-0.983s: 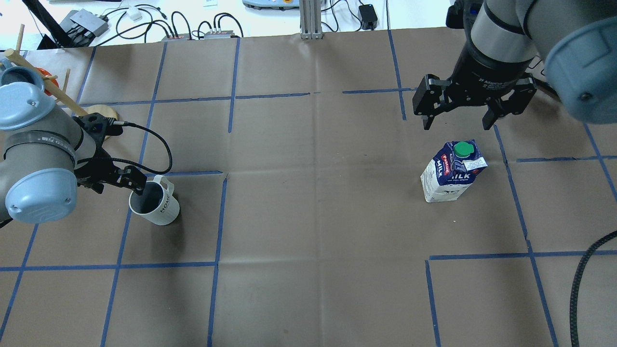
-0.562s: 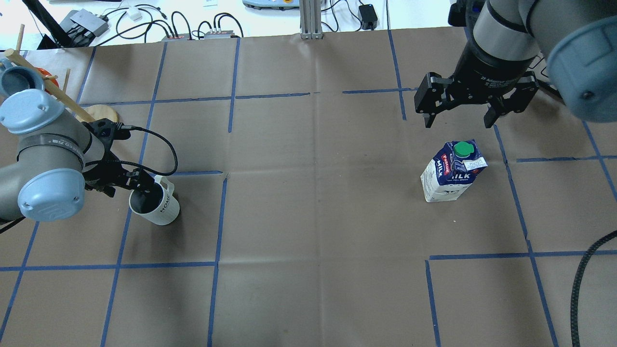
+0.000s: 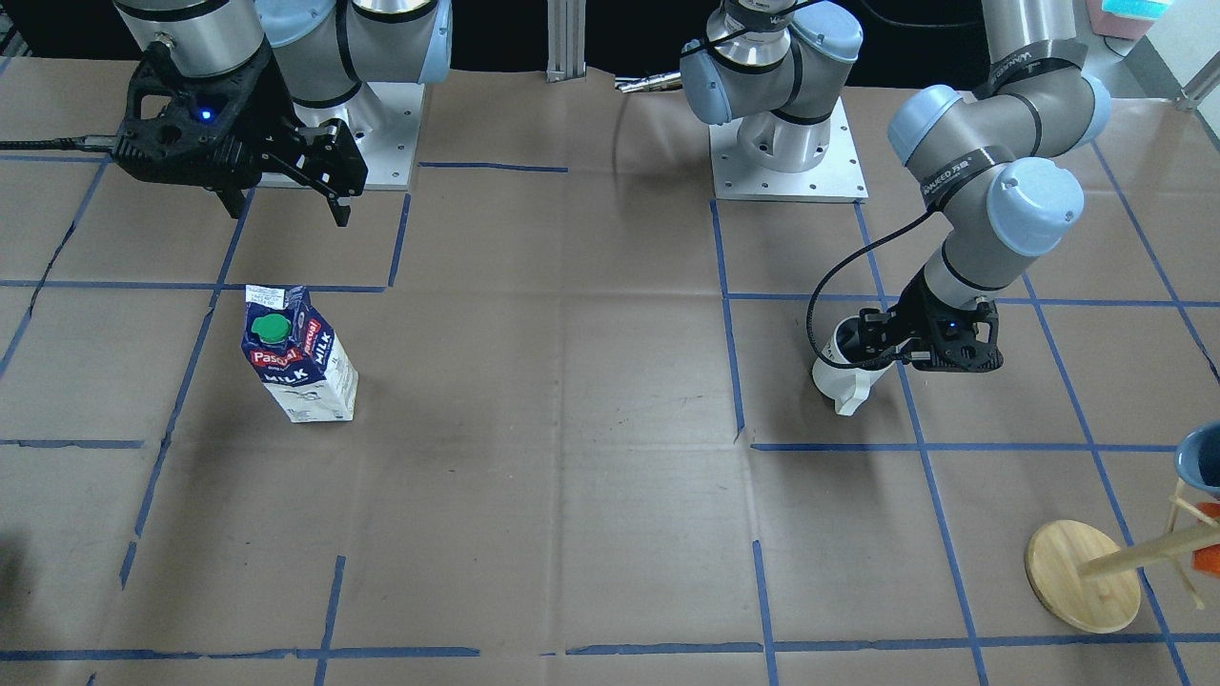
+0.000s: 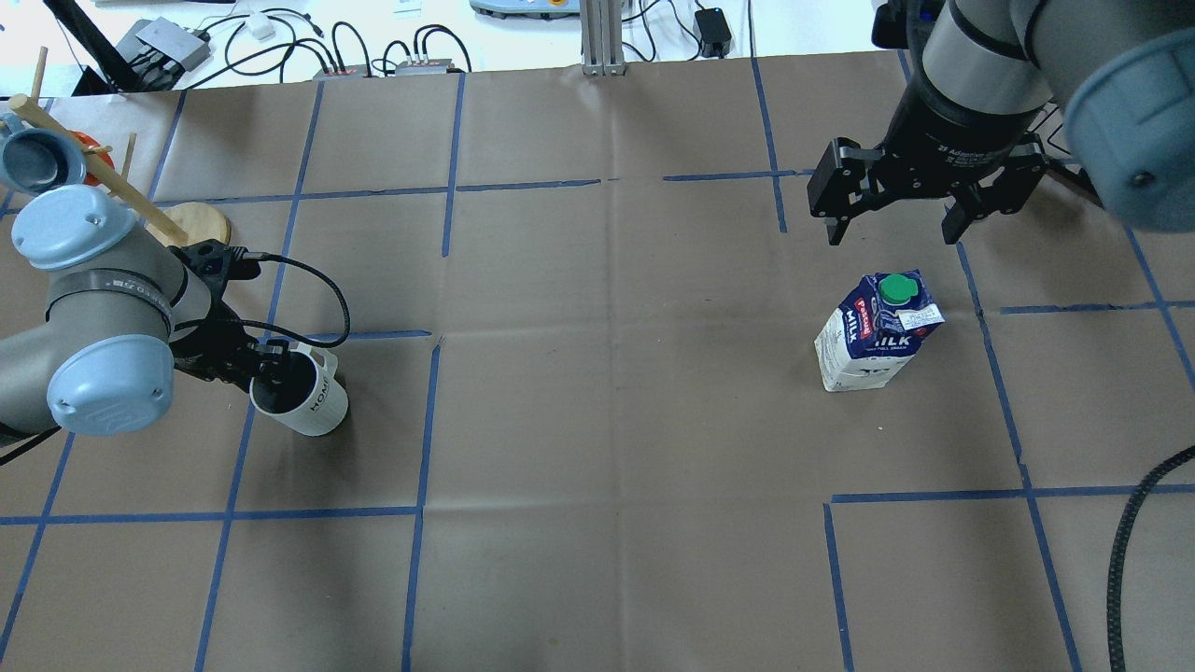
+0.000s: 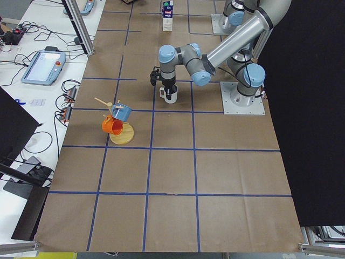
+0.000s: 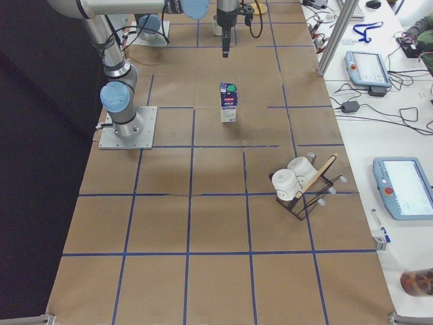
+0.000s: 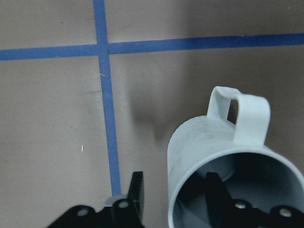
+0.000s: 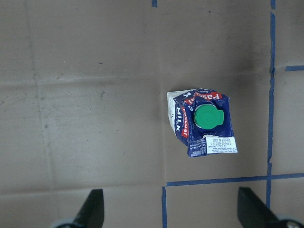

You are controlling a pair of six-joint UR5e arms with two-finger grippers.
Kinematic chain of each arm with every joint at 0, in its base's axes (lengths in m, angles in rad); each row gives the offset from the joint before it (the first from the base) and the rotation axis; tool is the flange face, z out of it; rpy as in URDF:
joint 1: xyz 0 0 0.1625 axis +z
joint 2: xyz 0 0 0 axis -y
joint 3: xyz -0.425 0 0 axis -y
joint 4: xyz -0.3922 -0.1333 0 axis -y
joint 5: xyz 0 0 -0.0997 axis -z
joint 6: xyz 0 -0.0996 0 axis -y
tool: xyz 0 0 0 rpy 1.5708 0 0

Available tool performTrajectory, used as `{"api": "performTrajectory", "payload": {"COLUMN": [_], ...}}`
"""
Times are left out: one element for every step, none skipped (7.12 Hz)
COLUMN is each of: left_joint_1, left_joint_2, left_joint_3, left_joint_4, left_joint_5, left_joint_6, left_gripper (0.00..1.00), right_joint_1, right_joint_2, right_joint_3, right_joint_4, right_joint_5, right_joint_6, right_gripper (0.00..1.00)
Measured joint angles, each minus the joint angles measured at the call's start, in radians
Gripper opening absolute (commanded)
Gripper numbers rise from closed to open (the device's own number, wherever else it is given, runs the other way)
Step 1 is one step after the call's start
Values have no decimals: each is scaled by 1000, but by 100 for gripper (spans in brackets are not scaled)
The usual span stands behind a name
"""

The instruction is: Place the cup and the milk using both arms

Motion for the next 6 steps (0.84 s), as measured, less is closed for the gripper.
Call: {"api": "performTrajectory", "payload": {"left_joint_1": [0, 0, -4, -15, -39, -87], "left_joint_2": [-1, -1, 1, 0, -7, -28], "left_joint_3": [2, 3, 9, 32, 77, 138], "left_joint_4": [1, 4, 13, 19, 17, 6], "left_joint_5": [0, 0, -1, -16, -44, -63], "left_joint_6": [-3, -12, -30, -49, -66, -94], "left_gripper": [0, 0, 0, 0, 0, 0], "right_joint_1": [-5, -7, -9, -9, -10, -10], "right_joint_2": [0, 0, 0, 0, 0, -1], "right_joint_3": [0, 0, 0, 1, 1, 2], "right_joint_4": [0, 0, 1, 1, 2, 2], "right_joint_5": [0, 0, 0, 0, 0, 0], "right_joint_6": [-9, -14, -16, -17, -17, -18], "right_gripper": [100, 100, 100, 100, 100, 100]}}
